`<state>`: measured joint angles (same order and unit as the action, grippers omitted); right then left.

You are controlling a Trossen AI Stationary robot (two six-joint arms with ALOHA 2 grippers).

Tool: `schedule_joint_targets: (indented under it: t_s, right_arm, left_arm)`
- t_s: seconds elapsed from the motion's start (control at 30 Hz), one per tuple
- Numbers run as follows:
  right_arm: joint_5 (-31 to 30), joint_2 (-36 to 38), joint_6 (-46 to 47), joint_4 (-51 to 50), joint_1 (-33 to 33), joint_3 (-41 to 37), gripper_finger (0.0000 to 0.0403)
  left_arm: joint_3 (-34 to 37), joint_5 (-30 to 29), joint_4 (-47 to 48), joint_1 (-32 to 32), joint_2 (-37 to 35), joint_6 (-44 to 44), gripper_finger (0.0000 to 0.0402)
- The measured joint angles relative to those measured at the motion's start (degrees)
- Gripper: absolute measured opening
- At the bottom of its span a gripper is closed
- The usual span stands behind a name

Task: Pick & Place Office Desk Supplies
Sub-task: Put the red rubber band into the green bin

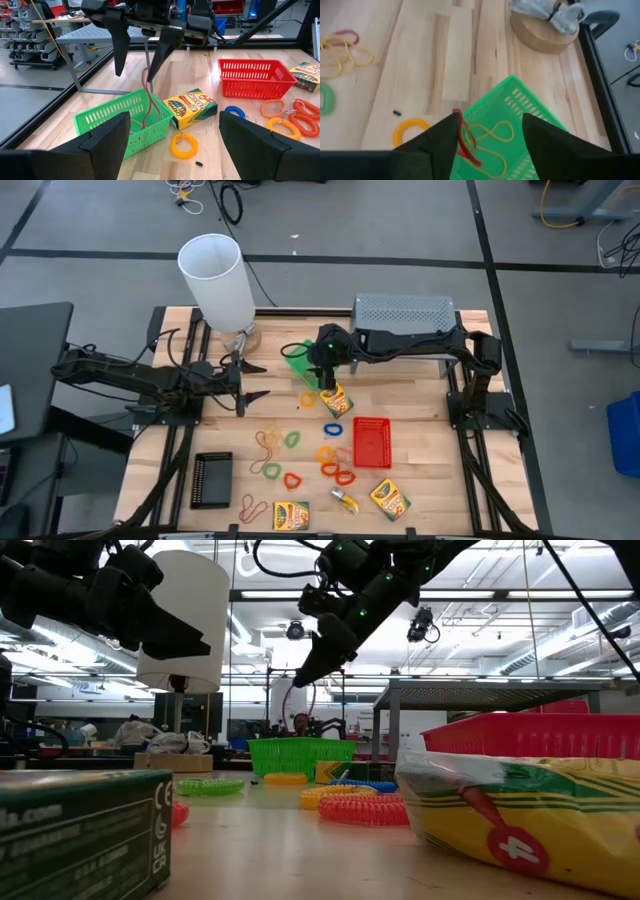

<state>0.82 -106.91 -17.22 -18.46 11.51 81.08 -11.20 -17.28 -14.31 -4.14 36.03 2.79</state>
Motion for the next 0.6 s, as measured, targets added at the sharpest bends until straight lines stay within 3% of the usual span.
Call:
schedule_joint_targets:
  t_s: [0.33, 0.6]
  right_arm:
    - [-1.0, 0.0, -2.1, -5.9, 0.7, 0.0, 0.0235]
    - [-0.8, 0.0, -11.4, -7.5, 0.5, 0.0, 0.0235]
  left_arm:
    - [0.0, 0.0, -0.1, 0.0, 0.0, 0.0, 0.0311]
    - [0.0, 1.7, -0.8, 0.0, 0.0, 0.0, 0.0311]
